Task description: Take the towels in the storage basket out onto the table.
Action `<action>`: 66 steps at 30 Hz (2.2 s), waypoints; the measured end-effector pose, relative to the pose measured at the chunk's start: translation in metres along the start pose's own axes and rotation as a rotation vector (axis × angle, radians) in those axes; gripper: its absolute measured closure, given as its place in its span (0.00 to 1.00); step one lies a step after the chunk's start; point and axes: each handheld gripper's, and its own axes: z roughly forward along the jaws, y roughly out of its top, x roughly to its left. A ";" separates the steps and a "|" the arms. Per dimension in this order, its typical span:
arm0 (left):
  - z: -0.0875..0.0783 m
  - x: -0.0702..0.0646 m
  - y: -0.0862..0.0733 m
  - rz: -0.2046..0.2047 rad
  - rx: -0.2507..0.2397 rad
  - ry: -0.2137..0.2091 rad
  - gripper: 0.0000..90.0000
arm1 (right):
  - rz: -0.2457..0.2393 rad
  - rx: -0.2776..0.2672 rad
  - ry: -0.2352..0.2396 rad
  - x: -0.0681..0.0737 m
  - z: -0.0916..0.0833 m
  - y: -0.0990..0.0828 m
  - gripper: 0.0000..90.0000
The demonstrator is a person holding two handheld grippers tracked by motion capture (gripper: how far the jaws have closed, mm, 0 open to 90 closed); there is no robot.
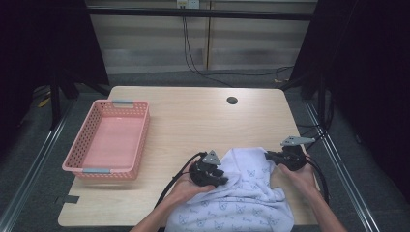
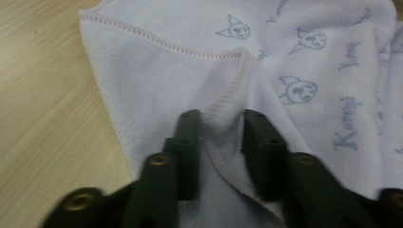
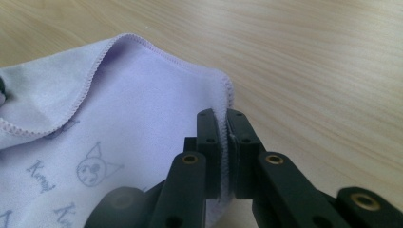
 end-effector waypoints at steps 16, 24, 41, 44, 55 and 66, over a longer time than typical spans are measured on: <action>-0.090 0.034 0.000 -0.138 -0.264 0.098 0.94 | 0.072 -0.153 0.013 -0.018 -0.040 0.013 0.95; -0.148 0.057 0.011 -0.140 -0.335 0.248 0.94 | 0.048 -0.221 0.000 -0.019 -0.061 0.040 0.95; -0.181 0.126 0.061 -0.202 -0.369 0.408 0.94 | 0.015 -0.307 -0.067 -0.042 -0.055 0.148 0.95; -0.163 0.147 0.060 -0.262 -0.331 0.449 0.82 | 0.023 -0.268 -0.091 -0.051 -0.033 0.152 0.86; -0.131 0.146 0.027 -0.336 -0.291 0.389 0.61 | 0.058 -0.142 -0.112 -0.059 -0.011 0.101 0.65; -0.108 0.065 -0.020 -0.220 -0.163 0.205 0.73 | -0.015 -0.087 0.080 0.007 -0.023 0.032 0.55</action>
